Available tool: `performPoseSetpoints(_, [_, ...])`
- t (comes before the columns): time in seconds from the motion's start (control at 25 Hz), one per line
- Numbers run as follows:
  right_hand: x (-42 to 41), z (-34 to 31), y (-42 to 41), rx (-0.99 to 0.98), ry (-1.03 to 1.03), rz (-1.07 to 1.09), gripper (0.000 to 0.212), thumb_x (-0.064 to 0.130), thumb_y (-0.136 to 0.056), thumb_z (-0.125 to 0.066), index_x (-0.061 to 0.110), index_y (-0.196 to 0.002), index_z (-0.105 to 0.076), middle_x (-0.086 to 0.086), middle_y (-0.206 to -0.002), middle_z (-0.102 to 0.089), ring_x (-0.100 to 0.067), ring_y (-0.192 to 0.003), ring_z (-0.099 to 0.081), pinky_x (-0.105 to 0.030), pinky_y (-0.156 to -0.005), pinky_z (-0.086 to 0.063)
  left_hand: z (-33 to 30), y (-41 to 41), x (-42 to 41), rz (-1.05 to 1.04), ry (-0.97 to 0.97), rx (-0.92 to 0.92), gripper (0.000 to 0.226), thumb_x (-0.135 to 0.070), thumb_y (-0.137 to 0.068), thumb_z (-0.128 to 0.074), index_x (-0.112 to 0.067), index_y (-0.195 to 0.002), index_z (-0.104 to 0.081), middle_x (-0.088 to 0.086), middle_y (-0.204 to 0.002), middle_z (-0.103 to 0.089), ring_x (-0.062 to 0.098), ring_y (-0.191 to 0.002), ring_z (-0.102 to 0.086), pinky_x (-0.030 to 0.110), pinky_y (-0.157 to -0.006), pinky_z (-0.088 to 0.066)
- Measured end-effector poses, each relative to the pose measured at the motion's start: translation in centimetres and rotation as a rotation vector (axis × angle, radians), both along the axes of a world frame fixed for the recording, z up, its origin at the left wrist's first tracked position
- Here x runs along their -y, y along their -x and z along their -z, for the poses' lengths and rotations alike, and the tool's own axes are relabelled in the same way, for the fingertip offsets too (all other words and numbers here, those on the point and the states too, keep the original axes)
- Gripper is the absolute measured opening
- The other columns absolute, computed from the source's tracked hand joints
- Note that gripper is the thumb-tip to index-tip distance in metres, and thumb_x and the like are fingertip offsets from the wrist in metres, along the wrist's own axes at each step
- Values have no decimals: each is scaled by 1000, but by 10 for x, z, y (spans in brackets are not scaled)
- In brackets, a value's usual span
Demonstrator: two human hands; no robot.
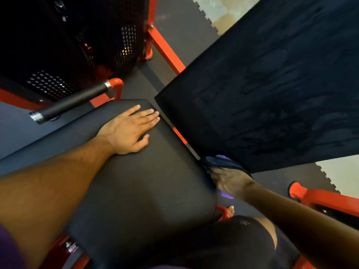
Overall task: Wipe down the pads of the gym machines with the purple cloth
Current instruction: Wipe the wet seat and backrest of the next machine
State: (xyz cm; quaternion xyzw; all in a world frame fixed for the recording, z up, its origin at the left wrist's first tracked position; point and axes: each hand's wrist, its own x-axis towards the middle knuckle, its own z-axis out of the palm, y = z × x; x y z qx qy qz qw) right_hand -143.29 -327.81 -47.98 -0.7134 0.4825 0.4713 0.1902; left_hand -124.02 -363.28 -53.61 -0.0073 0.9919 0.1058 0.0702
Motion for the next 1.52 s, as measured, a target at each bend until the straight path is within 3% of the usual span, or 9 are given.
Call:
performPoseSetpoints(0.08, [-15,-3,5,85,-201,33,40,15,-95,-58,14,-136,-61,-10,-154,-47,-28,-150,-29,-46,-127,-7,0,1,0,-2,-5,4,70,-46,-99,-28,-18,-163,-28,2,-168,-27,13,-157,-17,45,-130,-9])
performPoseSetpoints(0.2, [9,-20,-7,157,-238,204,35,15,-99,-50,18,-132,-60,-6,-143,-55,-31,-139,-42,-46,-122,-18,-2,0,-3,-3,-8,8,70,-47,-99,-28,-18,-163,-28,2,-168,-28,13,-157,-17,44,-130,-8])
performPoseSetpoints(0.4, [144,-56,-16,281,423,55,28,19,-86,-49,22,-106,-69,-3,-110,-67,-28,-99,-60,-43,-91,-44,-4,1,-4,-11,-18,-20,70,-46,-97,-33,-16,-159,-38,3,-165,-35,14,-156,-24,46,-129,-12])
performPoseSetpoints(0.64, [289,-59,7,-39,511,122,44,32,-101,-48,22,-144,-51,-7,-158,-39,-36,-148,-28,-54,-123,-10,-2,1,-1,-18,-53,-50,69,-45,-95,-37,-17,-158,-41,3,-162,-41,14,-154,-28,47,-128,-18])
performPoseSetpoints(0.88, [183,-45,9,12,339,111,52,34,-108,-39,19,-157,-32,-3,-169,-12,-24,-157,-4,-40,-125,-4,0,-1,0,-27,-77,-29,70,-48,-99,-30,-20,-163,-28,0,-169,-25,10,-157,-15,44,-130,-8])
performPoseSetpoints(1.04, [62,-35,3,93,267,280,65,48,-57,-92,25,-116,-77,6,-134,-66,-12,-128,-60,-29,-103,-47,-1,-1,1,-30,-82,-25,70,-48,-99,-29,-20,-163,-27,-1,-169,-24,9,-157,-14,43,-130,-7])
performPoseSetpoints(1.16, [2,-34,4,110,167,434,66,40,-43,-99,27,-106,-80,8,-117,-74,-10,-109,-70,-25,-86,-56,-3,0,-1,-27,-68,-17,70,-48,-99,-28,-19,-163,-27,-2,-168,-25,8,-157,-14,42,-130,-6])
performPoseSetpoints(1.36, [3,-61,-11,155,124,398,49,24,-99,-59,23,-147,-50,3,-156,-44,-17,-148,-35,-30,-122,-21,-6,0,-3,-14,-43,18,70,-48,-99,-27,-20,-163,-26,-2,-169,-25,8,-157,-13,42,-130,-5])
performPoseSetpoints(1.52, [60,-77,-31,203,310,467,43,23,-96,-57,24,-138,-49,-2,-143,-50,-31,-126,-50,-47,-109,-34,-7,3,-2,-10,-32,13,69,-47,-99,-27,-20,-163,-28,-3,-168,-24,9,-157,-14,42,-130,-6])
